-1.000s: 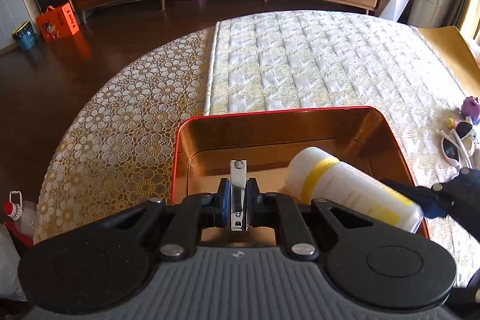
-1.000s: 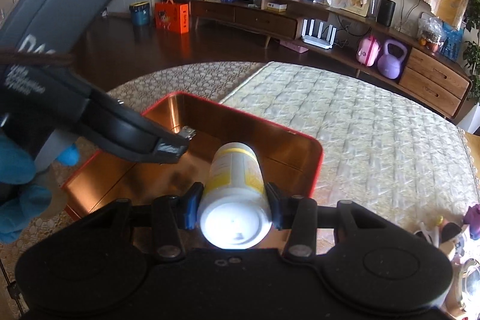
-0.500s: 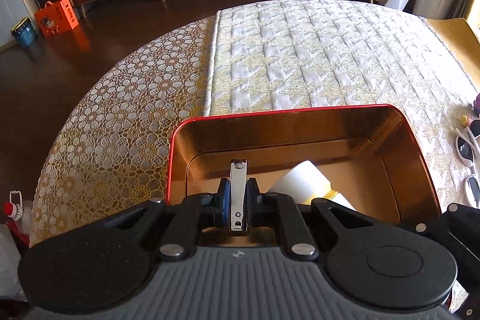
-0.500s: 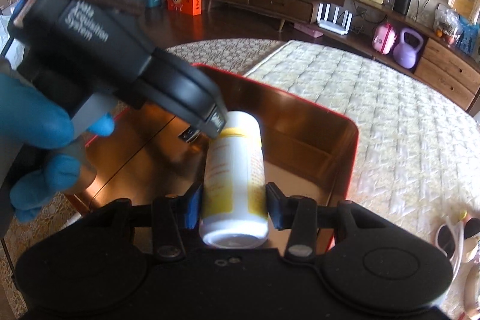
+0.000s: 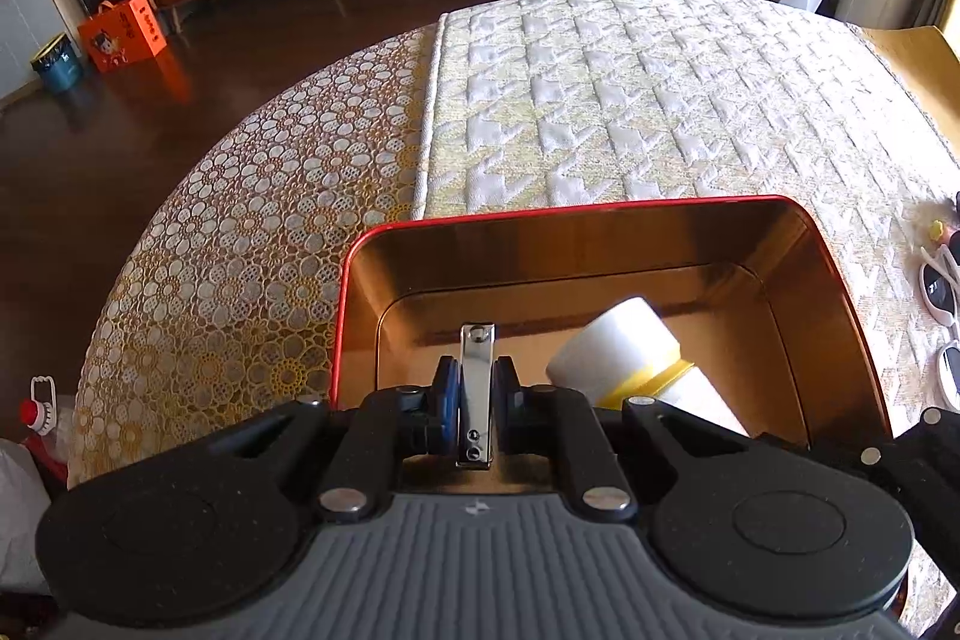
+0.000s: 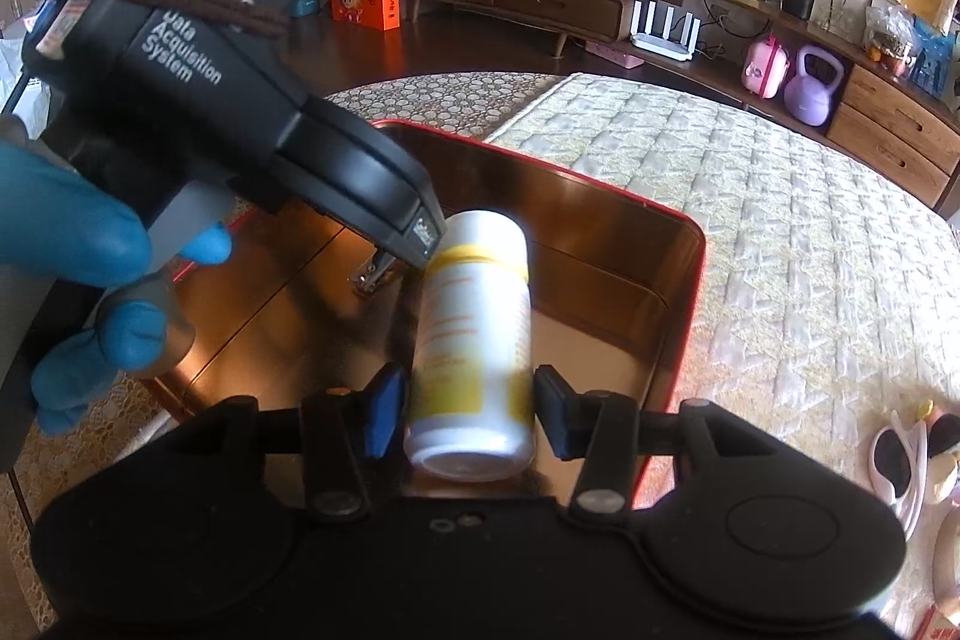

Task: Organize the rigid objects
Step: 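Open the left tool to drop the clipper in the tin while the right tool releases the bottle, then withdraw both tools from the tin back toward the remaining objects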

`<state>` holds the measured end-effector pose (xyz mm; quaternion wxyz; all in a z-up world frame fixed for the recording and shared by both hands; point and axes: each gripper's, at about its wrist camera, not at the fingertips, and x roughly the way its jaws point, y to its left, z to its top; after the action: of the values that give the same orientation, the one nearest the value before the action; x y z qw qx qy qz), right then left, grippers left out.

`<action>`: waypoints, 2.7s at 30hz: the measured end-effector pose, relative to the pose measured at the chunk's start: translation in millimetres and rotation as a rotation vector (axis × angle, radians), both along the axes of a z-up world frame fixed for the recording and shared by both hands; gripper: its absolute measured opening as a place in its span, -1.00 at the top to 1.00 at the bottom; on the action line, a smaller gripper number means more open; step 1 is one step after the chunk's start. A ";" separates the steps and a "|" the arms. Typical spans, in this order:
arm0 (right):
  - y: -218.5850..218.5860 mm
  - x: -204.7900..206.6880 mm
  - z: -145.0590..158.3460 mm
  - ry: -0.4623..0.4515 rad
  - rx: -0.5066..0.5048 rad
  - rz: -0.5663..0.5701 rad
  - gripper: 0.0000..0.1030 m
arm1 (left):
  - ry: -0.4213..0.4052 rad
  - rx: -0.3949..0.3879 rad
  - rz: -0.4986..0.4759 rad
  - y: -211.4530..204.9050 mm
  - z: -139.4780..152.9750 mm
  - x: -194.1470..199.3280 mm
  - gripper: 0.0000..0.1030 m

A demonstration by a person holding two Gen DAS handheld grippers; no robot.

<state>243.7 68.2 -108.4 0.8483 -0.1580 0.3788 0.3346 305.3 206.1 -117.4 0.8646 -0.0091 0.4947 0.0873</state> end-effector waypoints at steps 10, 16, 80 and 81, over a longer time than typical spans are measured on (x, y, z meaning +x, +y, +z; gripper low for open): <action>-19.0 -8.1 12.6 -0.017 0.052 -0.009 -0.15 | -0.007 -0.010 0.017 0.7 6.7 -16.6 0.77; -33.5 -13.8 25.6 -0.023 0.092 -0.022 -0.16 | -0.044 -0.021 0.021 -2.8 20.5 -34.2 0.77; -293.0 -89.6 47.1 -0.159 0.259 -0.399 -0.97 | -0.333 -0.183 -0.219 -209.8 63.3 -135.0 -1.00; -294.4 -86.0 44.1 -0.156 0.252 -0.402 -0.97 | -0.339 -0.178 -0.222 -212.6 61.6 -131.8 -1.00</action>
<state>157.7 -226.3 -64.3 0.9374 0.0024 0.2914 0.1905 173.5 -6.4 -55.8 0.9356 -0.0454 0.3457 -0.0551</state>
